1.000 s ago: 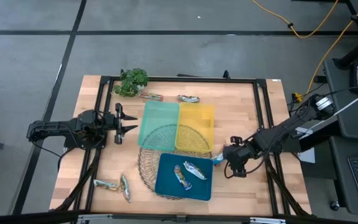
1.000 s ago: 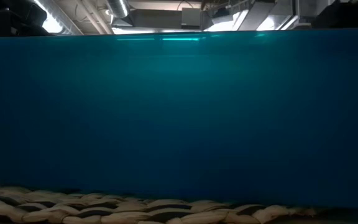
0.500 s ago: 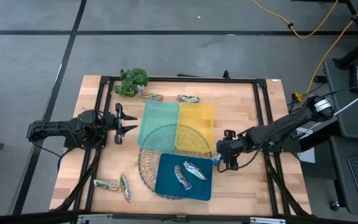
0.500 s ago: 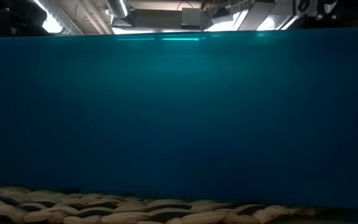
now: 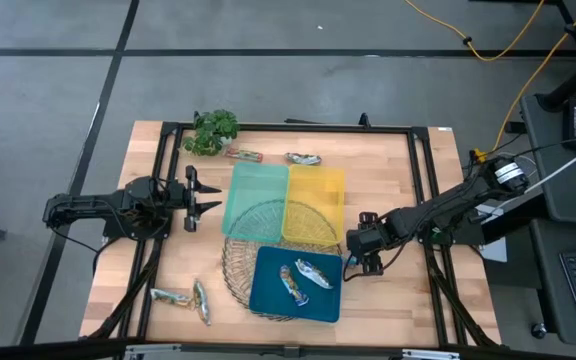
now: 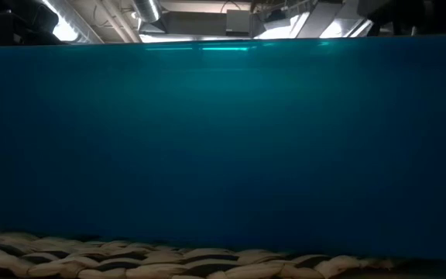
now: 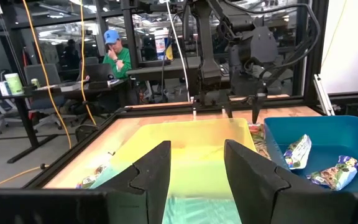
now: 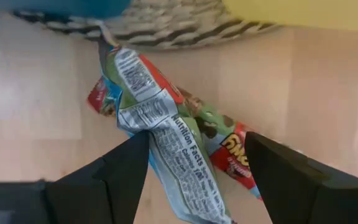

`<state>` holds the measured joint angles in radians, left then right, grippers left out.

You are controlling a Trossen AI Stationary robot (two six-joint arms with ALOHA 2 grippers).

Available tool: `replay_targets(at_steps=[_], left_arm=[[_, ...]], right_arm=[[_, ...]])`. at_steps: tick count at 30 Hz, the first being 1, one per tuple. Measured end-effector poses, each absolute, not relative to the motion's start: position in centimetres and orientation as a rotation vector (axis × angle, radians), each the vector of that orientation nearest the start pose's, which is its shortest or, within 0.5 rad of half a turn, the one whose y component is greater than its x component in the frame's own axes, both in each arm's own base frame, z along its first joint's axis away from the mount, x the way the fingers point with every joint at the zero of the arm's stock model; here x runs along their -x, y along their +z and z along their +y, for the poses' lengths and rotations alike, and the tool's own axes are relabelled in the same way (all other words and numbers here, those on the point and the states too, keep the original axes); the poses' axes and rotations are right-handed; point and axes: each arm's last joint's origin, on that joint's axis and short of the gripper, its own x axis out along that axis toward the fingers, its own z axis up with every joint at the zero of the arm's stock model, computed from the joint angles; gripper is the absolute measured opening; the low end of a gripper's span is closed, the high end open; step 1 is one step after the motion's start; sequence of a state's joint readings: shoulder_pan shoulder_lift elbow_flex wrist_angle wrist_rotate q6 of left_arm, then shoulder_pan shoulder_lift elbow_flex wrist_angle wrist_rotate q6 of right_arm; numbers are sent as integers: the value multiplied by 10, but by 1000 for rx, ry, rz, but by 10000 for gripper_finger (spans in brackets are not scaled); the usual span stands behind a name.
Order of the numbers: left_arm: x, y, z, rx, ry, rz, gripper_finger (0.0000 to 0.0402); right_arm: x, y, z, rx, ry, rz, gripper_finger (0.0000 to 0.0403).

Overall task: Pick and place Granola Bars by type
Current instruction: Put the red granola bar into the yellow bin

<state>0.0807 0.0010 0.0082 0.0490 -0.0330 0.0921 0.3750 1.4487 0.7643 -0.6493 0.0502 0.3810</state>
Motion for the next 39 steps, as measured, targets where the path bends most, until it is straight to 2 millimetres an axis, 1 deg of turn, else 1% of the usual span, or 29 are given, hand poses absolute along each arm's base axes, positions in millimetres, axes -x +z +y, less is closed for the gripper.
replay_targets(at_steps=[7,12,16,21,29,36,39], left_arm=[[-97,171,9,-93,116,-51,143],[-97,171,9,-93,116,-50,143],[-97,171,9,-93,116,-51,143],[-97,171,9,-93,116,-51,143],[-97,171,9,-93,116,-51,143],[-97,171,9,-93,116,-51,143],[-97,171,9,-93,116,-51,143]], right_arm=[[-219,163,88,-103,31,1371,268],[-215,163,95,-110,64,1390,267],[-213,163,100,-91,89,1392,255],[-212,163,102,-82,98,1390,223],[-214,163,102,-67,118,1371,158],[-207,148,99,-106,91,1373,97],[-206,147,99,-116,86,1382,71]])
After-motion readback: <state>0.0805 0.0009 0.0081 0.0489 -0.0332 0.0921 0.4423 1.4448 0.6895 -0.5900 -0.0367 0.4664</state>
